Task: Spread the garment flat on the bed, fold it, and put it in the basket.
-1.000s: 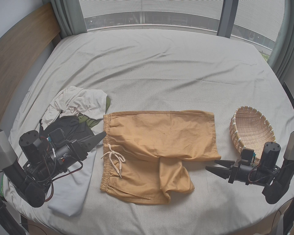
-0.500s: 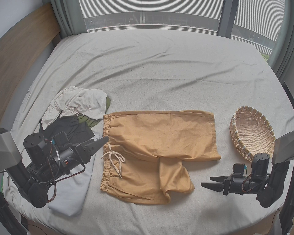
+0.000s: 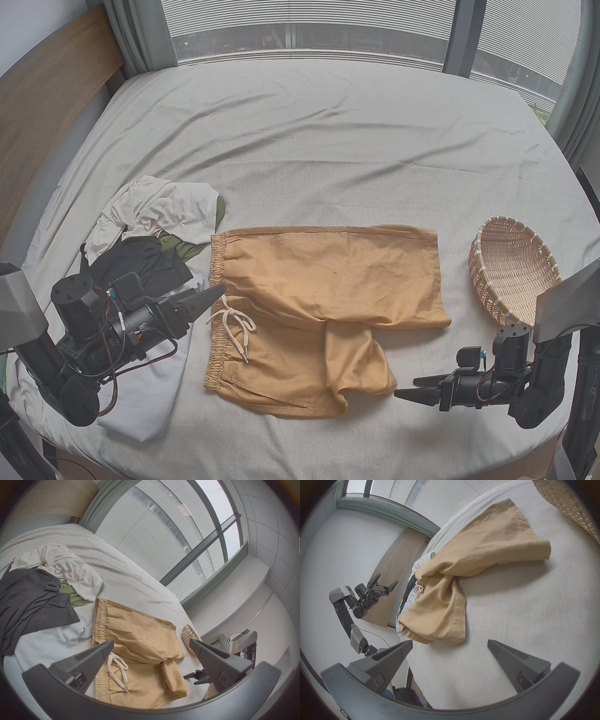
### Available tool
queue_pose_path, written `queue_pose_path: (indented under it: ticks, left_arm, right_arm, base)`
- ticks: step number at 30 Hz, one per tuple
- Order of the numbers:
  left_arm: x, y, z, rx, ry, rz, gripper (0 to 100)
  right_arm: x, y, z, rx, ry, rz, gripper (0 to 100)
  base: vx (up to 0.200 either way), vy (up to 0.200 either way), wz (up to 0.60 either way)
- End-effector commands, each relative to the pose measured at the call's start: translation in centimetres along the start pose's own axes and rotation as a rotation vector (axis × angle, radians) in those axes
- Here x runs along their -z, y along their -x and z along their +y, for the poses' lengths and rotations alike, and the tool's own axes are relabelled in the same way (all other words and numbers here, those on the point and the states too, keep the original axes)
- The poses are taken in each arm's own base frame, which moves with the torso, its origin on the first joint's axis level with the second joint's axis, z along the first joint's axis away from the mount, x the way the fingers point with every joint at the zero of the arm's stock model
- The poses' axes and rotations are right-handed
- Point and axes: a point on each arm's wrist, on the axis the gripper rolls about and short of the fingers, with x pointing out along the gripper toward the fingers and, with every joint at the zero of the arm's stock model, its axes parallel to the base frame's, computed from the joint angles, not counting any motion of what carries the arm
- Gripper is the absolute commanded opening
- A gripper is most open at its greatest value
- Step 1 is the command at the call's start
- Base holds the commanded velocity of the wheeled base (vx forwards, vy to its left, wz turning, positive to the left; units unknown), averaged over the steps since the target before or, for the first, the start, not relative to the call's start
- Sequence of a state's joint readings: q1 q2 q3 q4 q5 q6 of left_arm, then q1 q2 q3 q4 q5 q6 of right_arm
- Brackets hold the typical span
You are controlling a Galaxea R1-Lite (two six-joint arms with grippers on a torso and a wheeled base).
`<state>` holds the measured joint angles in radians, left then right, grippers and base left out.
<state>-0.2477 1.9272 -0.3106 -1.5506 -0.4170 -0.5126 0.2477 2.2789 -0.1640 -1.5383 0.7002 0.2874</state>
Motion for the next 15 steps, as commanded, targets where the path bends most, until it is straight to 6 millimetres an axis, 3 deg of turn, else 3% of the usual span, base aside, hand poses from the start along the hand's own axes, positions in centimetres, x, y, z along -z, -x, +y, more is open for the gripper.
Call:
queue_pose_path:
  ticks: [1, 15]
  left_arm:
    - [0.3, -0.2, 0.4, -0.012, 0.005, 0.011, 100]
    - [0.2, -0.2, 0.5, -0.017, -0.046, 0.005, 100]
  right_arm:
    - [0.3, -0.6, 0.1, -0.014, 0.002, 0.02, 100]
    - [0.3, -2.0, -0.3, -0.032, 0.013, 0.026, 100]
  base:
    - [0.0, 0.0, 0.0]
    - [0.0, 0.0, 0.0]
